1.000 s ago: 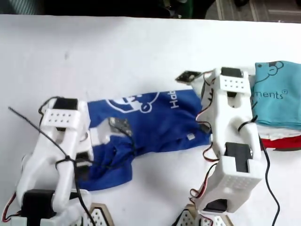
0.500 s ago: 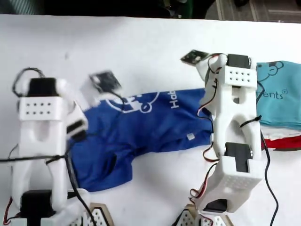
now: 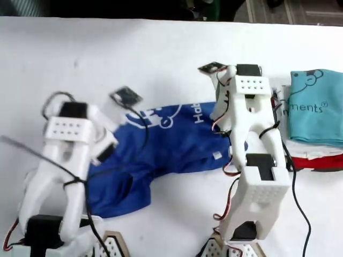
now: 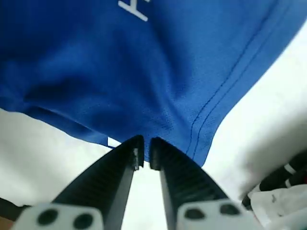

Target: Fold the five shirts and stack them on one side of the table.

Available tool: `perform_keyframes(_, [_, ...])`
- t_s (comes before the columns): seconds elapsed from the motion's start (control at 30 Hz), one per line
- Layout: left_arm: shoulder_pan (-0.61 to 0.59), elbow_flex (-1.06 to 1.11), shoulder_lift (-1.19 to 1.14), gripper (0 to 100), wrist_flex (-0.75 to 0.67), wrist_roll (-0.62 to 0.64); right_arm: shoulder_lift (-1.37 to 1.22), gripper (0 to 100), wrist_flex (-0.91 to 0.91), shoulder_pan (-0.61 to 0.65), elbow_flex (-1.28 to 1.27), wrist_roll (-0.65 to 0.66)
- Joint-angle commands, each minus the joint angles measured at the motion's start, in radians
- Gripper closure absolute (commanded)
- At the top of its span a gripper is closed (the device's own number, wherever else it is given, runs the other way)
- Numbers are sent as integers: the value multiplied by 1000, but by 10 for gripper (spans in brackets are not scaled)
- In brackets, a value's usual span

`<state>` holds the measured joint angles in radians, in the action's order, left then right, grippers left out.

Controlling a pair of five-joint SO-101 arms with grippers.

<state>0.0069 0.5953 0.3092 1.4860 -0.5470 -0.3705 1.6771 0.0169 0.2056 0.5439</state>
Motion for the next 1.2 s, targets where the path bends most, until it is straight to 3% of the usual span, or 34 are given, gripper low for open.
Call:
perform_keyframes(0.0, [93, 109, 27, 978, -89, 8, 38, 981, 22, -54, 46, -29])
perform_keyframes(0.23, [346, 249, 25, 978, -124, 9, 120, 981, 31, -173, 44, -26])
perform_keyframes(0.5, [628, 252, 27, 978, -120, 81, 166, 981, 31, -236, 40, -26])
perform_keyframes(0.63, [670, 222, 35, 978, -86, 80, 183, 981, 33, -242, 40, -26])
perform_keyframes(0.83, [433, -66, 35, 978, 153, 72, 236, 981, 33, -239, 40, -26])
perform_keyframes(0.93, [266, -210, 35, 978, 244, -28, 240, 981, 33, -223, 40, -26])
perform_keyframes(1.17, [-79, -377, 35, 978, 295, -126, 239, 981, 35, -122, 32, -35])
